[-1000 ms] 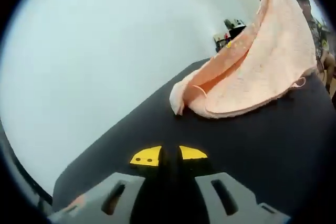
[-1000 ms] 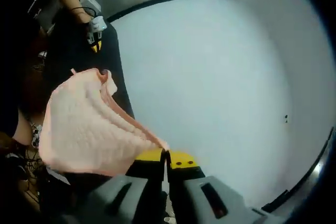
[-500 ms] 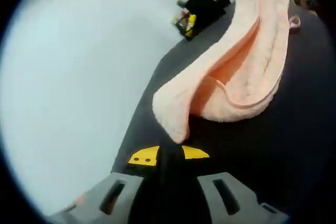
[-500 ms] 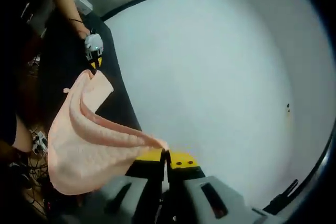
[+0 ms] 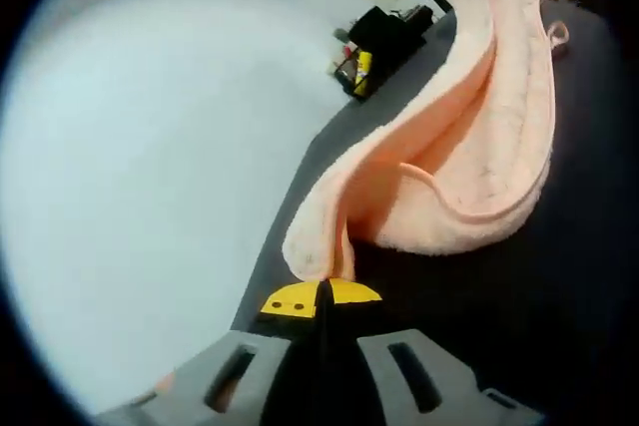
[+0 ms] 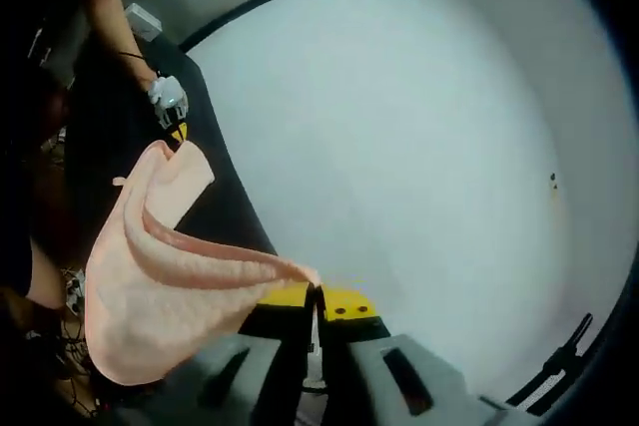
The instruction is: Fold the towel on the table until its edges align and the towel forms a compact rectangular stack.
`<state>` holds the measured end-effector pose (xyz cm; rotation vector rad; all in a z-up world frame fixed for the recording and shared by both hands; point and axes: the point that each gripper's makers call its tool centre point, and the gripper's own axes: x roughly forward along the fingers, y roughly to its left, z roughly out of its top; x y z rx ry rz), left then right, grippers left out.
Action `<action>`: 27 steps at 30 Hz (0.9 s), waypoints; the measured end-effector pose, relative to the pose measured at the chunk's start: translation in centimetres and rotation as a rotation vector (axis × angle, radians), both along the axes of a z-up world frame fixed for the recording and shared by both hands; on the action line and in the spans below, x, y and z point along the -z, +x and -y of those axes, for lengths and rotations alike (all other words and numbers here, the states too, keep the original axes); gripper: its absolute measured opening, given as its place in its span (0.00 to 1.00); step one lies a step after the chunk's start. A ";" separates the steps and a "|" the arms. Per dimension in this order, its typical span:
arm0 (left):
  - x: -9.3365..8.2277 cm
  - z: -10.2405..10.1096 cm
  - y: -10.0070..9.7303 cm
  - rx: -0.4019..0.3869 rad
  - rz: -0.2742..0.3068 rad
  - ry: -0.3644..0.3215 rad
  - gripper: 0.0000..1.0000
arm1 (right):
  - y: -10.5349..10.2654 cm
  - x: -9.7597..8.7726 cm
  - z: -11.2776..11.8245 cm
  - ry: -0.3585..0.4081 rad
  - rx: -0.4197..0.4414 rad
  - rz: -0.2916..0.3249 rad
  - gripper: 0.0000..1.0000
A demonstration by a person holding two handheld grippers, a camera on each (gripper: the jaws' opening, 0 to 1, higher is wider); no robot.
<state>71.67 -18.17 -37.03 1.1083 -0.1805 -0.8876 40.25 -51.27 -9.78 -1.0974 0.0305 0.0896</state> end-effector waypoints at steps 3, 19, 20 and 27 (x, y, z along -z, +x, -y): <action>0.7 -0.2 0.3 0.004 -0.006 -0.001 0.08 | 0.2 0.2 0.0 0.000 -0.003 -0.002 0.01; -0.5 1.3 -0.3 0.010 0.076 -0.008 0.04 | 0.0 0.8 0.7 0.040 0.012 0.007 0.01; -1.1 1.3 -0.5 0.012 0.060 -0.063 0.03 | 0.0 0.8 0.6 0.043 0.011 0.008 0.01; -5.8 -3.4 -0.7 -0.105 0.015 -0.234 0.00 | 0.4 0.5 0.2 0.073 0.007 0.029 0.01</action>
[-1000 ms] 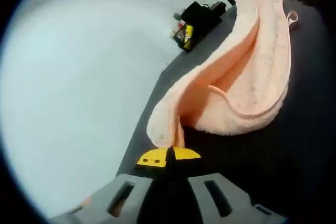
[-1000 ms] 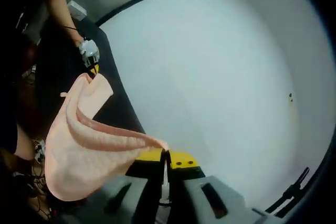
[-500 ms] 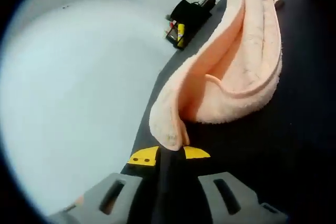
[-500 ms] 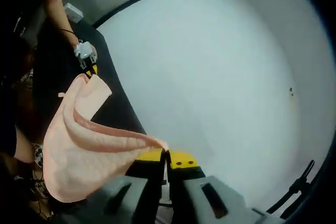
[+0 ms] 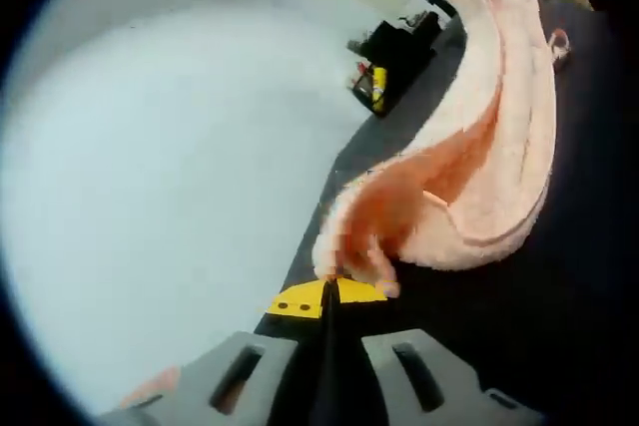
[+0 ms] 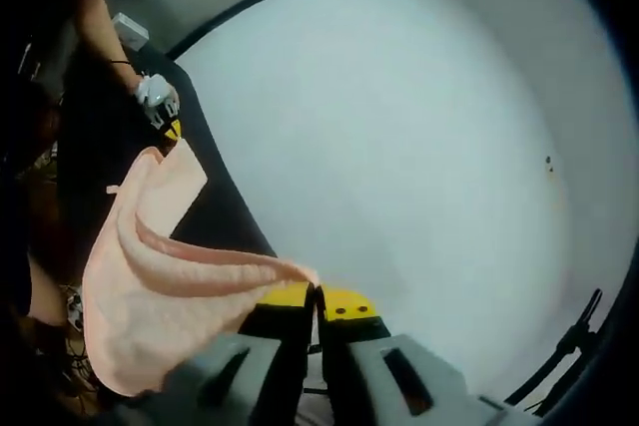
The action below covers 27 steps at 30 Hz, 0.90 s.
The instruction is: Fold the towel on the table until its edges align and the towel forms a compact rectangular stack.
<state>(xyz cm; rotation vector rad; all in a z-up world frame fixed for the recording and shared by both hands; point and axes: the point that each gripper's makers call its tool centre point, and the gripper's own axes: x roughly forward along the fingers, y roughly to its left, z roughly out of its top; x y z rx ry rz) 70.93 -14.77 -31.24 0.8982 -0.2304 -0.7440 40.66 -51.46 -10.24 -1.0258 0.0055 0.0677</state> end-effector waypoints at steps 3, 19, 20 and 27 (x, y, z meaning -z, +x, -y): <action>-2.6 -2.5 -2.8 -0.002 -0.013 -0.031 0.00 | 0.5 0.0 -0.4 0.007 -0.009 0.004 0.01; -13.5 -23.3 -12.2 -0.241 0.042 0.104 0.00 | 3.4 0.2 -2.3 0.055 -0.068 0.037 0.01; -14.4 -24.1 -12.9 -0.255 0.052 0.111 0.00 | 3.5 -0.1 -2.7 0.060 -0.084 0.041 0.01; -23.8 -29.1 -18.0 -0.379 0.171 0.217 0.00 | 0.9 -5.9 -6.1 0.126 -0.204 0.116 0.00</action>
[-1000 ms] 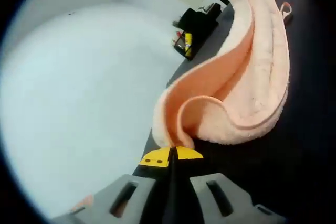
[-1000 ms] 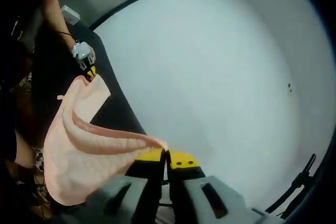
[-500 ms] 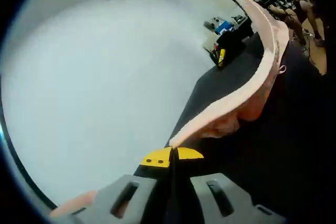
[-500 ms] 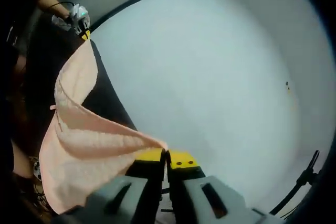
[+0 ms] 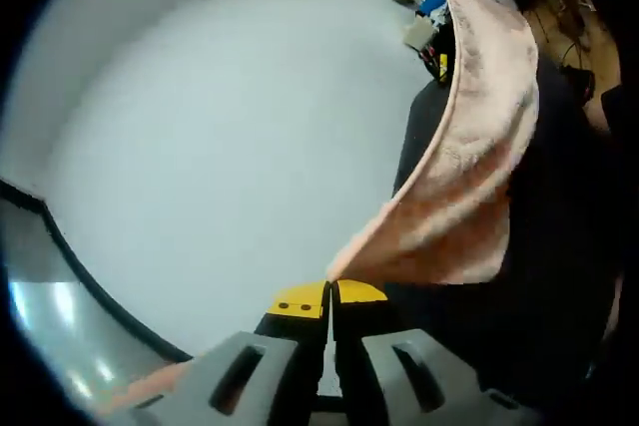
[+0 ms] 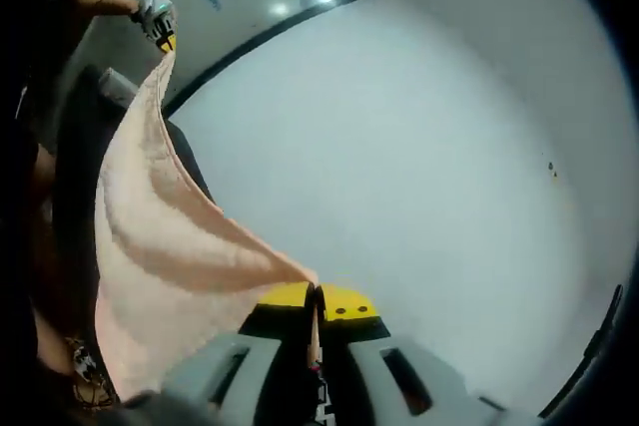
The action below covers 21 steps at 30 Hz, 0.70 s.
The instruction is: Fold the towel on the table until its edges align and the towel forms a compact rectangular stack.
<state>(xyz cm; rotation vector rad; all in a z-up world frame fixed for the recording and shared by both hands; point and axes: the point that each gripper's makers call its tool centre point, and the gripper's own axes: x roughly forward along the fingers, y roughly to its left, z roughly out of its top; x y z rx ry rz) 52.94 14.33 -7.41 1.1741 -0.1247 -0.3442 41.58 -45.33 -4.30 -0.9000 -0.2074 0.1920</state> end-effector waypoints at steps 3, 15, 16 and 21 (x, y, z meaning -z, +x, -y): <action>-3.0 -1.8 -2.1 -0.043 -0.020 0.061 0.00 | -1.3 -2.9 -0.1 0.046 -0.026 0.040 0.00; -2.7 -3.4 -1.9 -0.094 -0.059 0.158 0.00 | 0.1 -1.6 -1.2 0.040 -0.029 -0.014 0.00; -2.3 -3.4 -1.5 -0.088 -0.066 0.144 0.00 | 1.1 -0.8 -0.8 0.038 -0.019 -0.041 0.00; 2.1 -3.0 3.8 -0.086 -0.174 0.135 0.00 | 6.4 2.6 -0.7 0.060 -0.023 -0.157 0.00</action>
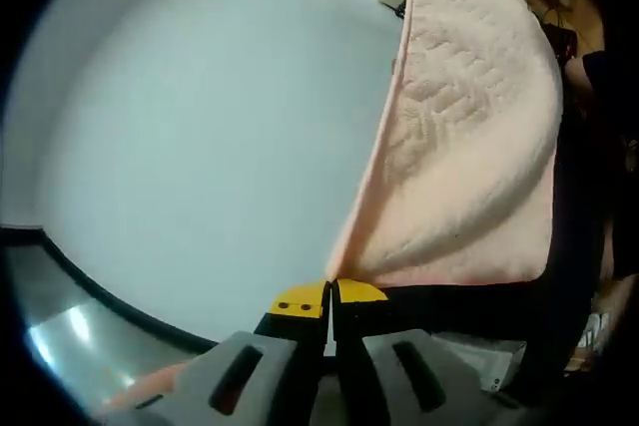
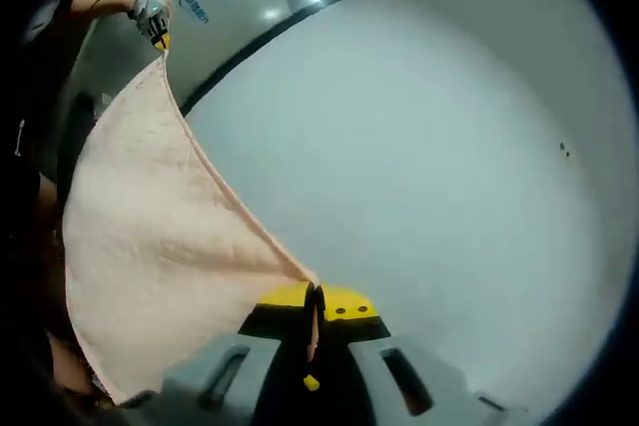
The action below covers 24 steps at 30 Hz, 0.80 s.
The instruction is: Fold the towel on the table until its edges align and the towel forms a compact rectangular stack.
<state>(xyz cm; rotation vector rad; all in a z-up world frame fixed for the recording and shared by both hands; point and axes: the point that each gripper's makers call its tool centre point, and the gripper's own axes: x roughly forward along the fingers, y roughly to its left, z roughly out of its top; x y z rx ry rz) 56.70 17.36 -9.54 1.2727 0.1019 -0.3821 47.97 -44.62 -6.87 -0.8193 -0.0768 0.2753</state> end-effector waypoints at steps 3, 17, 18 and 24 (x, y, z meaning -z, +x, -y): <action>2.1 -0.1 4.5 -0.007 -0.049 -0.007 0.00 | 5.2 2.2 0.2 0.027 0.000 -0.059 0.00; 16.8 2.1 22.5 -0.075 -0.388 -0.082 0.00 | 25.0 18.2 2.3 -0.027 0.056 -0.366 0.00; 17.8 2.2 23.4 -0.081 -0.408 -0.087 0.00 | 25.3 19.2 2.5 -0.022 0.066 -0.389 0.00; 21.9 2.9 26.7 -0.097 -0.472 -0.110 0.00 | 28.9 24.0 3.2 -0.019 0.088 -0.470 0.00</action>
